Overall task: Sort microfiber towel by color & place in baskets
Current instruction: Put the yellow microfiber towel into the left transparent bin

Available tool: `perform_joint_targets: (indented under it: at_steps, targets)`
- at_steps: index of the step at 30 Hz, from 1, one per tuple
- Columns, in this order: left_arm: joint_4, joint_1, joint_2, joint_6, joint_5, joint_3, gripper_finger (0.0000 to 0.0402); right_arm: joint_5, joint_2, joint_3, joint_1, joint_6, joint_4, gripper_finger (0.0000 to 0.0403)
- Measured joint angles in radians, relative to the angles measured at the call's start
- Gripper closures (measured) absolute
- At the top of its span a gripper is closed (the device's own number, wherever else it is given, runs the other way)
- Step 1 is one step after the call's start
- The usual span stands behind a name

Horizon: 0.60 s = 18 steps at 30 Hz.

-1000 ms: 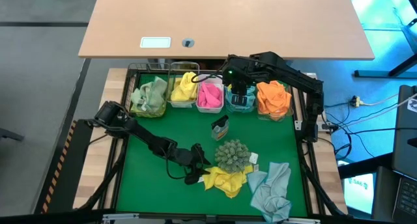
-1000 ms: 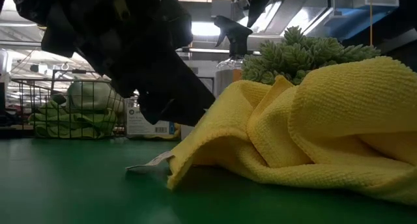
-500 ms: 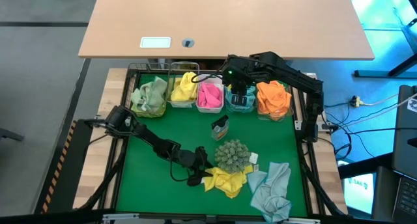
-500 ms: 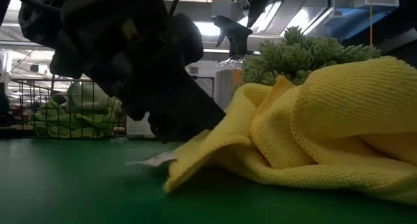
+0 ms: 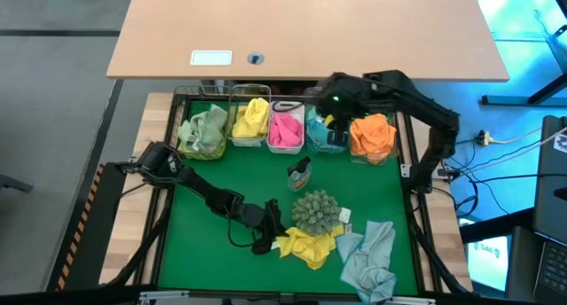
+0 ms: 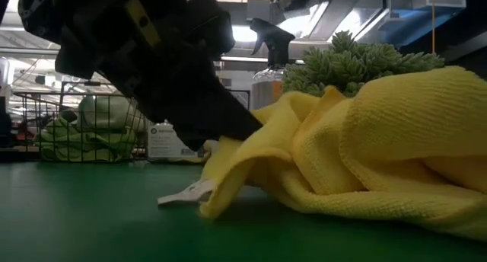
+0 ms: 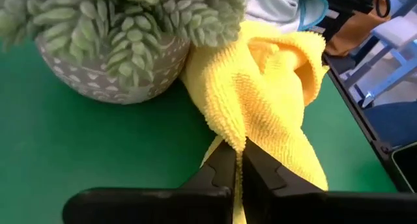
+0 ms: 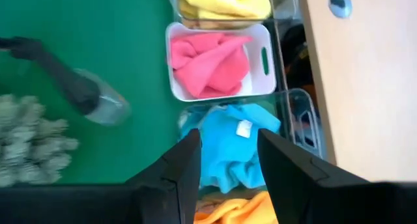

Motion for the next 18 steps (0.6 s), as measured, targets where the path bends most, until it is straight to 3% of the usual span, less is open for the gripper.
perform_joint_targets:
  at_steps: [10, 18]
  targets:
    - [-0.197, 0.0, -0.159, -0.001, -0.014, -0.001, 0.04, 0.009, -0.128, -0.036, 0.153, 0.035, 0.001, 0.0253]
    - [-0.322, 0.0, -0.389, 0.026, -0.087, -0.001, 0.0401, 0.089, -0.278, -0.341, 0.259, 0.132, 0.069, 0.0253]
